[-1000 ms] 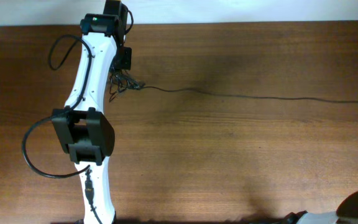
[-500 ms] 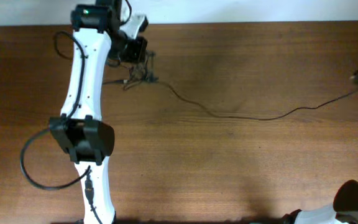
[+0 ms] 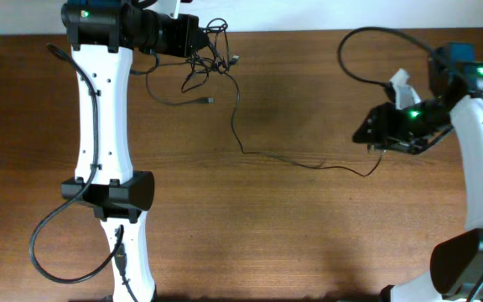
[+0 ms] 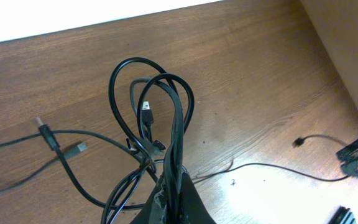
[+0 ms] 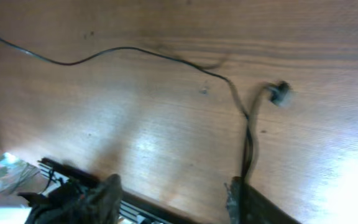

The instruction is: Untangle cables

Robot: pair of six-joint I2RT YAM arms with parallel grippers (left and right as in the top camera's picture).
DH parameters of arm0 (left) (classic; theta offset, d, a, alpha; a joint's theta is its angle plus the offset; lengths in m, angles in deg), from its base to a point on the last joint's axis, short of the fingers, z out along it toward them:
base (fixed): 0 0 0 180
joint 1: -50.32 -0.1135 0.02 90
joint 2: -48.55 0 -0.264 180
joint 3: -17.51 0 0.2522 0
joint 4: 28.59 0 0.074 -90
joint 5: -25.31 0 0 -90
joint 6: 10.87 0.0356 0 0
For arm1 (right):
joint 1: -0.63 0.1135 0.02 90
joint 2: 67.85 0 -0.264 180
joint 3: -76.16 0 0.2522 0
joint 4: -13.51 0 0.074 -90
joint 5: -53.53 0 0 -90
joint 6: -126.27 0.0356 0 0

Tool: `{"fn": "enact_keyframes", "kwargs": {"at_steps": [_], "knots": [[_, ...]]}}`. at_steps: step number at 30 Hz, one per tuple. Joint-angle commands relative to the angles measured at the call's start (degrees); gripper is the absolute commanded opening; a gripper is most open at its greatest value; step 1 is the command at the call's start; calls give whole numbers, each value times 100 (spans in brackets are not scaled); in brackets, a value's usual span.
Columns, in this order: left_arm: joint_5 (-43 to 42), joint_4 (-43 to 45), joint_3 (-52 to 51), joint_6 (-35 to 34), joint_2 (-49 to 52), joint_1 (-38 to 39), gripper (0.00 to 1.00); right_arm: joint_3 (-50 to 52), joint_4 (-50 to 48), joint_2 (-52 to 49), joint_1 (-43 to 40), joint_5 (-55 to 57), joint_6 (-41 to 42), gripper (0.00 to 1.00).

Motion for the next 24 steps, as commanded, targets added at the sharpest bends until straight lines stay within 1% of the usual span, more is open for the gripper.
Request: {"fn": "enact_keyframes", "kwargs": {"at_steps": [1, 4, 6, 9, 10, 11, 14, 16, 18, 21, 23, 24], "knots": [[-177, 17, 111, -313, -68, -44, 0, 15, -190, 37, 258, -22, -31, 75], [-483, 61, 111, -315, -68, -44, 0, 13, -498, 37, 343, -481, -33, 88], [-796, 85, 111, -365, -68, -44, 0, -9, -837, 37, 459, -890, -33, 93], [-793, 66, 111, -667, -68, -44, 0, -9, -1174, 35, 575, -1305, -31, 95], [-798, 52, 111, -772, -68, -44, 0, -9, -1292, 42, 625, -1423, -28, 97], [-798, 33, 111, -892, -68, -44, 0, -9, -1399, 42, 664, -1539, -24, 98], [-957, -9, 111, -1174, -68, -44, 0, -9, -1810, 42, 837, -1576, 463, 98], [-1239, -11, 111, -1213, -68, -33, 0, -9, -2153, 39, 1043, -1541, 831, 98], [-1635, -28, 111, -1215, -68, -26, 0, -9, -2573, 39, 1355, -1440, 1095, 95], [-2052, -92, 111, -1215, -68, -28, 0, -9, -2986, 35, 1810, -970, 1220, 92], [-2367, -101, 111, -1215, -68, -33, 0, -7, -3136, 11, 2055, -769, 1217, 88], [-2468, -98, 111, -1215, -68, -33, 0, -2, -3198, -9, 2149, -719, 1215, 84]]}}
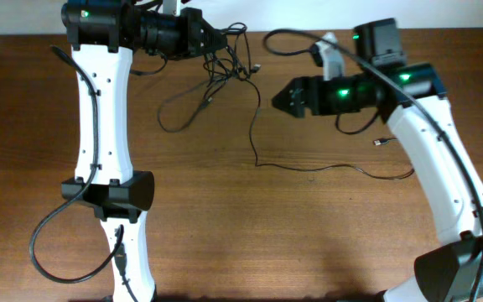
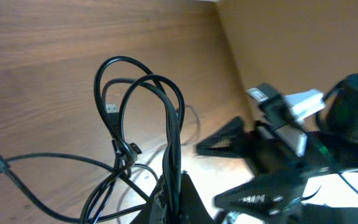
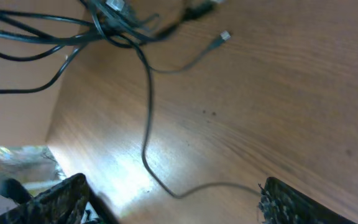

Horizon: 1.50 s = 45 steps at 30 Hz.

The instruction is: Untangle cables

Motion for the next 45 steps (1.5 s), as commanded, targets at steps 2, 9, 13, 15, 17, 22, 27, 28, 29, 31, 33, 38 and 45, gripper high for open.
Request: {"fn": "enact_keyframes", "kwargs": {"at_steps": [2, 9, 13, 15, 17, 22, 27, 28, 29, 31, 33, 38, 45], "knots": [[-817, 11, 111, -118, -68, -28, 0, -2, -190, -59, 376, 474, 105, 77], [-855, 13, 111, -223, -68, -28, 0, -2, -503, -402, 608, 531, 111, 29], [-710, 15, 111, -216, -68, -28, 0, -2, -549, -402, 586, 581, 114, 4], [-26, 2, 111, -216, -68, -28, 1, -4, -542, -367, 520, 581, 195, 4], [778, -72, 111, -216, -68, -28, 2, -4, -520, -249, 424, 581, 219, 4], [2712, -164, 111, -219, -66, -28, 0, -9, -131, 385, -44, 859, 221, 4], [3709, -160, 111, -219, -66, -28, 0, -9, 417, 1115, -863, 1032, 216, 4], [3882, -162, 111, -221, -66, -28, 0, -9, 518, 1239, -1069, 1032, 214, 4], [4063, -170, 111, -221, -66, -28, 0, -9, 640, 1368, -1329, 1032, 214, 4], [4275, -208, 111, -221, -66, -28, 0, -9, 846, 1523, -1751, 1032, 212, 4], [4304, -245, 111, -219, -66, -31, 0, -9, 1093, 1624, -2284, 1029, 205, 4], [4826, -291, 109, -221, -66, -39, 0, -9, 1523, 1633, -3228, 1032, -7, 4], [5064, -313, 101, -221, -66, -192, 0, -7, 1891, 1517, -4468, 1261, -7, 4]]}}
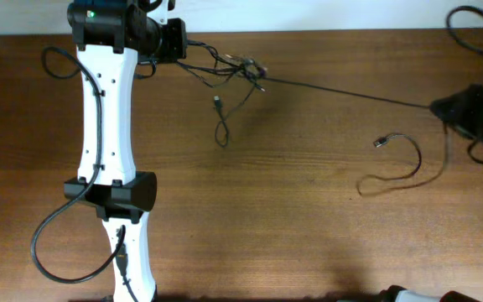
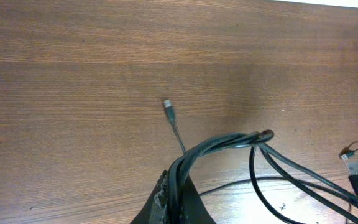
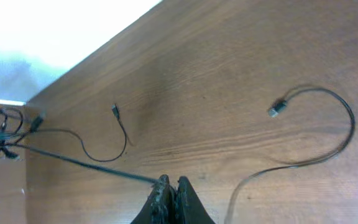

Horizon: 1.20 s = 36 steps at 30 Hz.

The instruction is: Untangle cables

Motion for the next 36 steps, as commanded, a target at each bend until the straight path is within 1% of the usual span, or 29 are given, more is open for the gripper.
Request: {"fn": "enact_keyframes", "kwargs": {"at_steps": [1, 3, 6, 9, 12, 15, 18, 19, 21, 22, 23, 25, 26, 27, 29, 30, 32, 36], "knots": [[949, 13, 101, 13, -66, -341, 0, -7, 166, -28, -750, 870, -63, 4], [988, -2, 101, 13, -66, -413, 0, -2, 343, -125, -1001, 955, -133, 4], [990, -46, 98, 13, -66, -487, 0, -2, 492, -214, -1054, 955, -304, 4], [986, -66, 98, 13, -66, -501, 0, -2, 492, -232, -918, 931, -306, 4], [811, -85, 98, 13, -66, -468, 0, -2, 490, -234, -485, 719, -446, 4], [15, -85, 90, 15, -66, -468, 0, -2, 459, -243, 240, 319, -625, 4], [-1235, -83, 90, 15, -66, -435, 0, -2, 234, -267, 1237, 149, -621, 4], [-1504, -81, 90, 15, -66, -393, 0, -2, 116, -282, 1552, 133, -599, 5], [-1786, -81, 90, 13, -66, -308, 0, -2, -114, -317, 2044, 133, -555, 11], [-1958, -83, 90, 13, -66, -247, 0, -2, -302, -356, 2350, 136, -398, 12], [-2291, -81, 90, 13, -66, -157, 0, -2, -531, -420, 2673, 138, -223, 16], [-2813, -44, 90, 11, -66, -48, 0, -2, -835, -542, 3049, 140, 52, 26], [-3198, 59, 90, -109, -66, 11, 0, -2, -1012, -638, 3263, 160, 208, 29], [-3475, 195, 90, -393, -66, 48, 0, -2, -1139, -726, 3414, 162, 310, 31], [-3753, 426, 90, -907, -66, 87, 0, -2, -1300, -868, 3595, 157, 490, 33], [-3827, 516, 90, -1113, -66, 96, 0, -2, -1360, -935, 3670, 160, 568, 34], [-3882, 745, 90, -1816, -66, 98, 0, -2, -1504, -1067, 3882, 160, 614, 39], [-3884, 852, 90, -2516, -66, 98, 0, -2, -1840, -1244, 4199, 160, 656, 50]]}}
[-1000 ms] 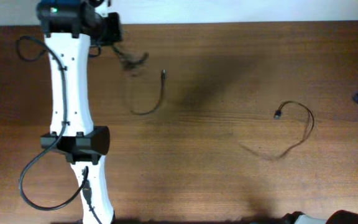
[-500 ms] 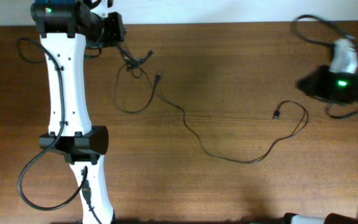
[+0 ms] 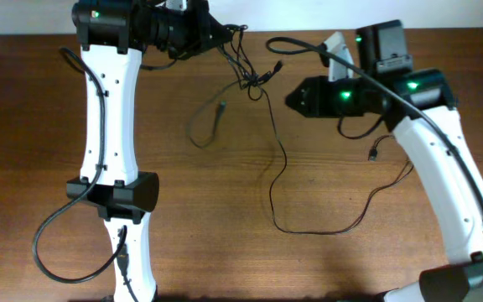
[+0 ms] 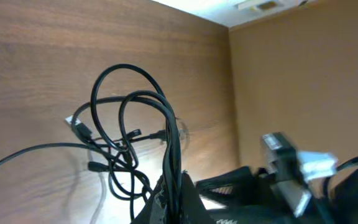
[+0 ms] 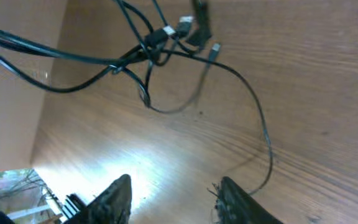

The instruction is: Untangle cables

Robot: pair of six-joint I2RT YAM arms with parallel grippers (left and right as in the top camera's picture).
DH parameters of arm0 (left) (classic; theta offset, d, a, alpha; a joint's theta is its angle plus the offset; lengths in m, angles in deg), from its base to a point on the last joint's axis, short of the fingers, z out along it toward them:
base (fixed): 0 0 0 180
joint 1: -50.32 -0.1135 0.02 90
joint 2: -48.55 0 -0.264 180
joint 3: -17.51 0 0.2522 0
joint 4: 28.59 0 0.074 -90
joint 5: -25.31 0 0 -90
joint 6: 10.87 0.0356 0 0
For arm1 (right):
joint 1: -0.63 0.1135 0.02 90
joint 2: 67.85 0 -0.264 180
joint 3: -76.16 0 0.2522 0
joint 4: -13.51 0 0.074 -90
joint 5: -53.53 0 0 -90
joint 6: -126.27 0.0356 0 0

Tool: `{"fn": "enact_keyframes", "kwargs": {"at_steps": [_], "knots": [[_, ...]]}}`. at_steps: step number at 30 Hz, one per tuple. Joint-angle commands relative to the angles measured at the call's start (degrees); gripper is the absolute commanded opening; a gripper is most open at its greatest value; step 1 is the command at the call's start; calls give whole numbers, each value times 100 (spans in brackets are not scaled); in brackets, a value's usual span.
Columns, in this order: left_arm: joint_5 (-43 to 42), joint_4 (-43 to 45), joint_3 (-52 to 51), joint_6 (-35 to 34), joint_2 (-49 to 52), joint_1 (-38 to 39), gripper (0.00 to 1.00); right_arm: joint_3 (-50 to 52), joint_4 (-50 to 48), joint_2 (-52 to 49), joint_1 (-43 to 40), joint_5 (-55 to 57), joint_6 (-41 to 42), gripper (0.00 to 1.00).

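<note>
A tangle of black cables [image 3: 247, 69] hangs at the table's back edge. My left gripper [image 3: 216, 35] is shut on its looped strands [image 4: 129, 118], which are pinched between the jaws [image 4: 173, 186]. Just right of the tangle, my right gripper [image 3: 293, 101] is open and holds nothing; in its wrist view the knot [image 5: 157, 46] lies ahead of the gripper [image 5: 176, 198]. A thin cable [image 3: 277, 168] runs slack from the tangle down the table, loops right and ends in a small plug [image 3: 374, 153]. A second plug [image 3: 222, 106] dangles left of the tangle.
The brown wooden table [image 3: 183, 243] meets a white wall along its back edge. The left arm's white column [image 3: 107, 134] stands at the left, with its own supply cable [image 3: 53, 243] looping beside the base. The right arm [image 3: 443, 159] reaches in from the right.
My right gripper was shut on the thin cable at the far right edge, the cable taut from the tangle. Now it is open beside the tangle and the thin cable lies slack.
My left gripper held the tangle at the back throughout. The right gripper was at the right by the thin cable's end, then open near the tangle, then shut on the thin cable stretched far right. Now it is open by the tangle again.
</note>
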Motion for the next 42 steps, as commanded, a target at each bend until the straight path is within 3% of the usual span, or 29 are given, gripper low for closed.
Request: {"fn": "enact_keyframes", "kwargs": {"at_steps": [1, 5, 10, 14, 16, 17, 19, 23, 25, 26, 29, 32, 33, 34, 39, 42], "knots": [[-275, 35, 90, -1058, -66, -17, 0, -2, -304, -142, 267, -33, 92, 50], [-734, 39, 90, -1755, -66, -17, 0, -2, -859, -389, 527, -31, 155, 50], [-1054, 39, 90, -2048, -66, -20, 1, -2, -1180, -629, 675, 13, 197, 48], [-970, 33, 90, -2028, -66, -20, 2, -2, -1187, -682, 662, 387, 197, 28], [-651, 33, 90, -1906, -66, -24, 1, -2, -1182, -680, 619, 422, 197, 8], [-472, 33, 90, -1808, -66, -24, 1, -2, -1169, -671, 601, 422, 197, 4], [404, -37, 90, -1419, -66, -24, 1, -4, -1071, -605, 544, 422, 195, 4], [3213, -544, 90, -584, -66, -24, 0, -4, -793, -190, 389, 562, 166, 4], [4634, -986, 90, -264, -66, -24, 7, -4, -581, 227, 168, 772, 146, 4], [4824, -1069, 90, -48, -66, -24, 13, -4, -533, 365, 70, 767, 149, 4], [4843, -1182, 90, 551, -66, -17, 23, -4, -455, 656, -142, 765, 153, 4], [4723, -1215, 90, 868, -66, 4, 46, -4, -323, 721, -164, 765, 151, 4], [4636, -1215, 90, 979, -66, 15, 60, -4, -280, 719, -164, 765, 151, 4], [4546, -1215, 90, 1051, -66, 17, 63, -4, -256, 719, -162, 765, 151, 4], [2651, -1152, 90, 2566, 2, 254, 55, -4, -129, 719, -162, 763, 153, 4], [1930, -1047, 87, 3025, 170, 557, 54, -4, -105, 717, -162, 765, 153, 4]]}}
